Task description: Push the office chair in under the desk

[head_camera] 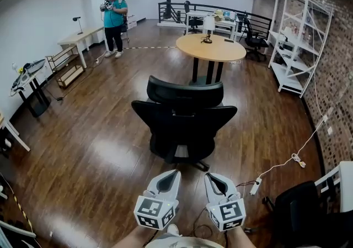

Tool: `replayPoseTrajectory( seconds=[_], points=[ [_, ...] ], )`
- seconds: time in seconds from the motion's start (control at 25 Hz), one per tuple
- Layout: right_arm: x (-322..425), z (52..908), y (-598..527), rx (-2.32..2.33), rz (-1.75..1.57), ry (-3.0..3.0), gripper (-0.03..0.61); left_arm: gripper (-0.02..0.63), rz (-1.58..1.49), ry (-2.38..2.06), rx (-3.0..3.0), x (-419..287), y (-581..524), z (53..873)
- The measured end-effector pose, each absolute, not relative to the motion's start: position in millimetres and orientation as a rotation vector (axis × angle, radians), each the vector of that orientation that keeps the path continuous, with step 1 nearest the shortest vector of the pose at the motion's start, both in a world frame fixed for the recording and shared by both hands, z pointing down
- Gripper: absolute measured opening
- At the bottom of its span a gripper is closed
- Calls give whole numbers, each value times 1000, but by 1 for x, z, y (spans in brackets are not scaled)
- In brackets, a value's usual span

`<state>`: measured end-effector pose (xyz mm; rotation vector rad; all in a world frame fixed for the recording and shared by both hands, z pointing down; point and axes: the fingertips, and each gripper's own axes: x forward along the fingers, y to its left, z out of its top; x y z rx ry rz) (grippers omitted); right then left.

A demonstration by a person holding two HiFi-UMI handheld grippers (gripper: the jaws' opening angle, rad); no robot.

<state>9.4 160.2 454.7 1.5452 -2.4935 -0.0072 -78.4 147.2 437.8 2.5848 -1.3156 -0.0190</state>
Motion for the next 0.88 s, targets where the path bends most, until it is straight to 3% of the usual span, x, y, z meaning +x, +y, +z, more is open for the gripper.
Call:
replayPoseTrajectory(
  seconds=[0.88],
  points=[
    [-13,438,126,1623,-72,-2435,0,17,-32,-1262,2666,-114,110,423]
  ],
)
